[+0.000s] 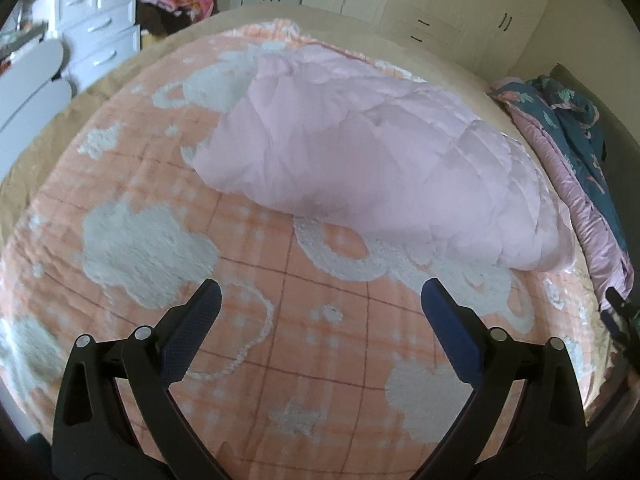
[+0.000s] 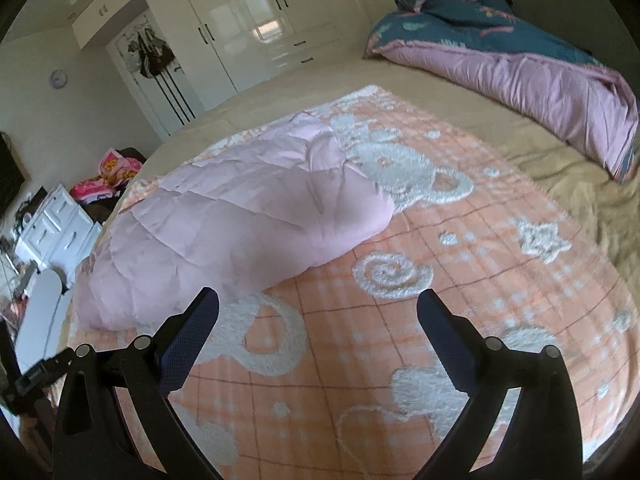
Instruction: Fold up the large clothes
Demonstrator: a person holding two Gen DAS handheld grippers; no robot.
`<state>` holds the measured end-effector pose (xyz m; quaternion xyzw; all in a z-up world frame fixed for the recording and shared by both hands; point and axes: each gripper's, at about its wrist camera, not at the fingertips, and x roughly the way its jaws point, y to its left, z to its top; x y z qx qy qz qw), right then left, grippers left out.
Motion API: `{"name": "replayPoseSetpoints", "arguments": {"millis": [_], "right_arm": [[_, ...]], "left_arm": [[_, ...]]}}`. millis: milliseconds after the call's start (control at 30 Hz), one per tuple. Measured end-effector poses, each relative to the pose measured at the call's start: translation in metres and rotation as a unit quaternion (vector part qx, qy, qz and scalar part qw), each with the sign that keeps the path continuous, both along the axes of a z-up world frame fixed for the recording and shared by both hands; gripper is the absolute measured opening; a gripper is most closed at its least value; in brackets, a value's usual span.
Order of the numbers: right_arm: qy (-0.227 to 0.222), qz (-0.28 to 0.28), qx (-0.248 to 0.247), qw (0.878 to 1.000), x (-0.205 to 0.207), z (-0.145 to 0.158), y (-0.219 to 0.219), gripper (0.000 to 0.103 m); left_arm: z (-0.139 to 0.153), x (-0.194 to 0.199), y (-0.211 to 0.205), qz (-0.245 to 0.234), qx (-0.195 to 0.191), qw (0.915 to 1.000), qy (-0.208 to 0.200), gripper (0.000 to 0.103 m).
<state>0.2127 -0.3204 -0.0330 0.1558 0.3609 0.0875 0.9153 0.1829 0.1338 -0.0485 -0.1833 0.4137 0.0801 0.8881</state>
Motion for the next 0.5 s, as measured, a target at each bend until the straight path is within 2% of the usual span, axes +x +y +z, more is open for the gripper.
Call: {"name": "replayPoseSetpoints", "arguments": {"millis": [100, 200, 500], "right_arm": [[0.017, -0.011, 0.017, 1.0, 0.014, -0.008, -0.001, 0.099], [0.027, -0.022, 0.033, 0.999, 0.027, -0.014, 0.001, 0.099], [0.06, -0.037, 0.069, 0.995, 0.081, -0.033, 0.01, 0.099]], "left_arm": [[-0.002, 0.007, -0.001, 0.001, -0.012, 0.9999, -0.002, 0.094], [-0.006, 0.016, 0.004, 0.006, -0.04, 0.9992, -0.002, 0.094], [-0.014, 0.044, 0.024, 0.042, -0.094, 0.9947, -0.001, 0.094]]}}
